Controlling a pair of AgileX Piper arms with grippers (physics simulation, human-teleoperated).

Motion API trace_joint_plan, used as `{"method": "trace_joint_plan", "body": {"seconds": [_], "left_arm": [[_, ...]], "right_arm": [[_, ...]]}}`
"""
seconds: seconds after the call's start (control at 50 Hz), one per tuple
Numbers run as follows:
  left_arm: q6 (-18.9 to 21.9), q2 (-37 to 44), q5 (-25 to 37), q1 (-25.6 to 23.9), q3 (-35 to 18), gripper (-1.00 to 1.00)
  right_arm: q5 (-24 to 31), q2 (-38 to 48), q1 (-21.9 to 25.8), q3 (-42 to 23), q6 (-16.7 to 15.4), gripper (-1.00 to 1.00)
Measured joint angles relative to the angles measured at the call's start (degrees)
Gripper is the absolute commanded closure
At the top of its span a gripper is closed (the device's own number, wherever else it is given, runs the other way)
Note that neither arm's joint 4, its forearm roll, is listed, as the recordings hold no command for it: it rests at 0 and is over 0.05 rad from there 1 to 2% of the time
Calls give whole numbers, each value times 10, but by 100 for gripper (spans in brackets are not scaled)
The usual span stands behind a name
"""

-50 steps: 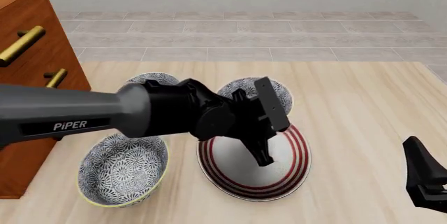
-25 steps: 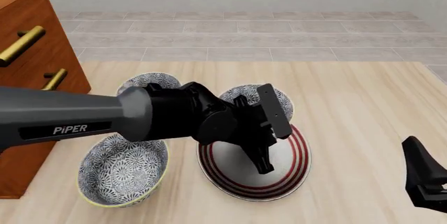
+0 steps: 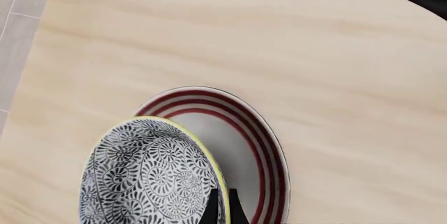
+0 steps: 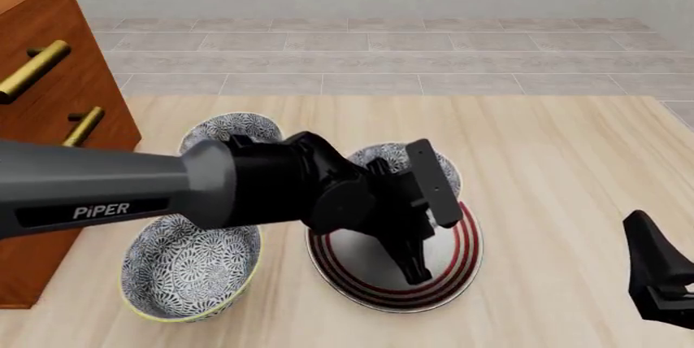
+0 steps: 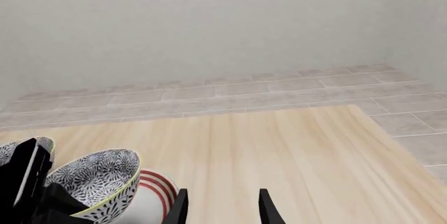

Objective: Put the bowl at the front on the plate.

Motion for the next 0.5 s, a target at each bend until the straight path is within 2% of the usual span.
{"method": "trace_joint_plan", "body": {"seconds": [0.5], "left_arm": [[-23, 26, -3, -3, 1, 100]], "right_arm": [[1, 0, -1, -1, 2, -100]]}}
